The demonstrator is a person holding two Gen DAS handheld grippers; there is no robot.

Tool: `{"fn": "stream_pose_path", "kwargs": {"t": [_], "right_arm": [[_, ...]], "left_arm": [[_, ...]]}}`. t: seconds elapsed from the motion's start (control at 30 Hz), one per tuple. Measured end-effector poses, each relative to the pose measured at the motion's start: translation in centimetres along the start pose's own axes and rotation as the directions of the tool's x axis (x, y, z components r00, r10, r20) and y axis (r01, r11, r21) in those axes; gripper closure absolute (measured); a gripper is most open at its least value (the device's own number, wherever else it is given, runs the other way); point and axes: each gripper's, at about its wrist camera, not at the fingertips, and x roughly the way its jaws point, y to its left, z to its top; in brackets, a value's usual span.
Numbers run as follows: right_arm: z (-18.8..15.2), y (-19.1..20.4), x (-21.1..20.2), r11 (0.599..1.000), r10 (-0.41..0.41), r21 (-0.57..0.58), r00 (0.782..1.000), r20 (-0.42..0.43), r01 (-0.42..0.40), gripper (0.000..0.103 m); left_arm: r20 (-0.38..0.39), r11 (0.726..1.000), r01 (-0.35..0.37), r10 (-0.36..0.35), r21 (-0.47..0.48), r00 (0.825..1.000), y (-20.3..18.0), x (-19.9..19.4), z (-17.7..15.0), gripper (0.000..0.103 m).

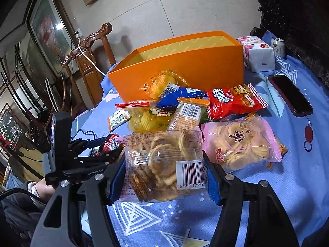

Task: Organize snacks
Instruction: 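Grasp the clear cookie bag with the right gripper while the left grasps the red chocolate bar, then carry the cookie bag and chocolate bar into the orange box and release both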

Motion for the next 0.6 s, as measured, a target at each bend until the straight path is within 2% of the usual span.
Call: {"fn": "stream_pose_path", "kwargs": {"t": [0.1,0.23,0.47,0.6], "right_arm": [[0.1,-0.1,-0.1,1.000,0.002,0.004,1.000,0.008,-0.002,0.037],[0.1,-0.1,-0.5,1.000,-0.004,0.006,1.000,0.022,0.003,0.037],[0.5,0.1,-1.3,1.000,-0.005,0.008,0.999,0.044,0.005,0.037],[1.0,0.7,-2.0,1.000,0.000,-0.008,0.998,0.068,0.000,0.037]], "left_arm": [[0.012,1.000,-0.008,0.008,-0.001,1.000,0.2,-0.2,0.1,0.060],[0.024,1.000,0.009,-0.009,-0.017,1.000,0.8,-1.0,0.1,0.060],[0.125,0.999,0.038,-0.037,-0.008,0.991,0.8,-5.1,0.9,0.060],[0.187,0.999,0.053,-0.050,-0.010,0.981,0.9,-7.9,2.0,0.060]]}}
